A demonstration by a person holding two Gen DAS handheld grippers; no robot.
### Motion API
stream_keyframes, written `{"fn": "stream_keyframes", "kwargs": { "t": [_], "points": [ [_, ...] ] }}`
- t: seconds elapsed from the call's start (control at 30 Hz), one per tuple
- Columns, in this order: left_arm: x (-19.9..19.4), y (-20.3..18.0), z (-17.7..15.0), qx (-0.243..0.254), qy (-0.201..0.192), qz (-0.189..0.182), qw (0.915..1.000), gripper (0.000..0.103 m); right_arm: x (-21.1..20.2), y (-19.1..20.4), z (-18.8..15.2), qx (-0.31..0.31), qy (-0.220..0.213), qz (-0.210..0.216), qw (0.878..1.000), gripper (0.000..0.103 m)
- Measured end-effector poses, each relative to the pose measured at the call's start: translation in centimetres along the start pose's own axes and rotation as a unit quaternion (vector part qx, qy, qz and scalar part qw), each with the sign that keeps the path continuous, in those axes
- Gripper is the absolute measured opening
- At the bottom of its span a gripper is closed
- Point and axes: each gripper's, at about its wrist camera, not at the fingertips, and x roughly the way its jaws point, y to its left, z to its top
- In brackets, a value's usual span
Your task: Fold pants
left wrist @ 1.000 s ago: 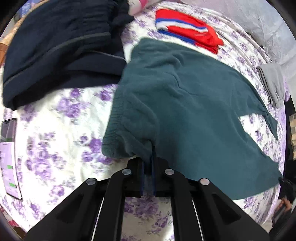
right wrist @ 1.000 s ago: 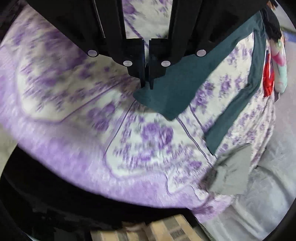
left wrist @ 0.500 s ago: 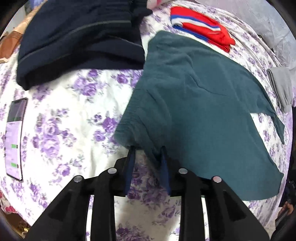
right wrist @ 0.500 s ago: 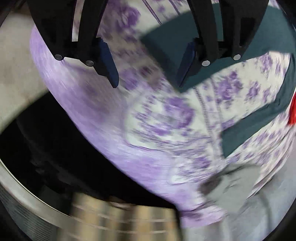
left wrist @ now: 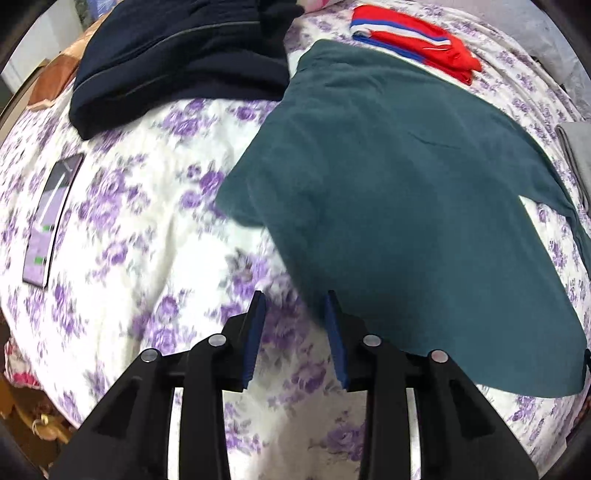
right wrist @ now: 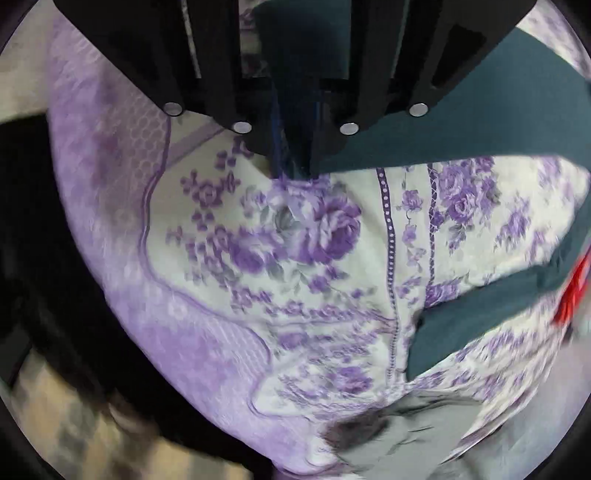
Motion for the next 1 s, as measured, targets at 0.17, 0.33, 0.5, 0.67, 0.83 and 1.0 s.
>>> {"fn": "stream_keyframes", "kwargs": {
  "t": [0.17, 0.33, 0.5, 0.67, 0.83, 1.0],
  "points": [
    [-2.1, 1.1, 0.3, -0.027, -0.029, 0.018, 0.999, 0.038, -4.8, 1.9, 0.2, -0.015, -0.064, 0.022, 0.998, 0.058],
    [-1.0, 1.3, 1.5, -0.02, -0.021, 0.042, 0.9987, 0.047, -2.1, 4.5, -4.0, -0.092, 0.026, 0.072, 0.993, 0.061],
    [2.3, 0.7, 2.7, 0.03, 0.035, 0.169, 0.9846, 0.047, -3.3, 4.2, -1.3, -0.063, 0.005, 0.106, 0.992, 0.063],
    [-2.6, -1.0, 5.3, 0.016, -0.064, 0.073, 0.9952, 0.047, -4.7, 5.1, 4.3, -0.033, -0.077, 0.093, 0.992, 0.067],
    [-3.1, -4.4, 7.9, 0.032, -0.097, -0.074, 0.992, 0.063, -1.0, 5.1, 9.0, 0.054, -0.077, 0.097, 0.991, 0.067],
    [-0.4, -8.3, 8.3, 0.054, -0.073, -0.12, 0.9886, 0.063, 3.1, 7.1, 13.7, 0.069, -0.062, 0.098, 0.991, 0.064]
  ]
}}
